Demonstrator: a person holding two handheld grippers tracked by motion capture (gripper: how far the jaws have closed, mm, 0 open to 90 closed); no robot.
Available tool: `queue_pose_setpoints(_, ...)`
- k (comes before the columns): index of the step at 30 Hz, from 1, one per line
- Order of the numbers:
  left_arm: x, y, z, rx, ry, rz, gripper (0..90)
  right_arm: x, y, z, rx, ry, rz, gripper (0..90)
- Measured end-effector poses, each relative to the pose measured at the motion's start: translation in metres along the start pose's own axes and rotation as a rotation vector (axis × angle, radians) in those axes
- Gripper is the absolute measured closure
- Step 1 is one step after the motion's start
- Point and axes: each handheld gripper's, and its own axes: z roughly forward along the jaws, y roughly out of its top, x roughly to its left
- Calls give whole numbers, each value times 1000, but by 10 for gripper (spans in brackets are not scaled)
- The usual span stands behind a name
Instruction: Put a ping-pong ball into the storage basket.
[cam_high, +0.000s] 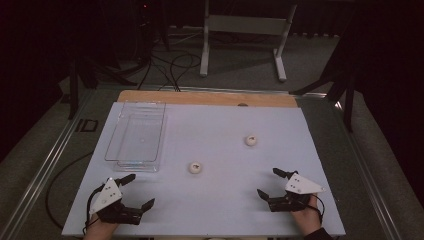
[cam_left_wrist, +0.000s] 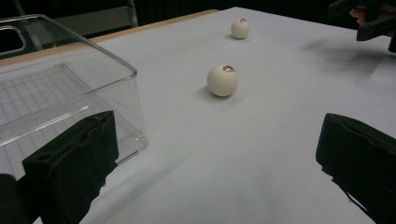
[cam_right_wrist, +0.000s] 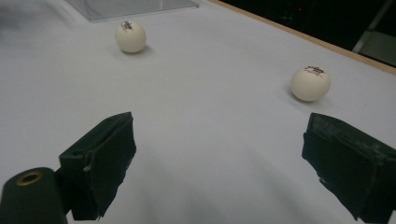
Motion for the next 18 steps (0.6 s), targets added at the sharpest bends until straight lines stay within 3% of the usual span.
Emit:
queue_pose_setpoints(8,-2,10,-3,-6,6,-4,4,0,0,1,-2,-3,0,94)
queue_pose_setpoints(18,1,39,-10,-30,-14,-10,3,0,1,-1,-3,-8,-11,94)
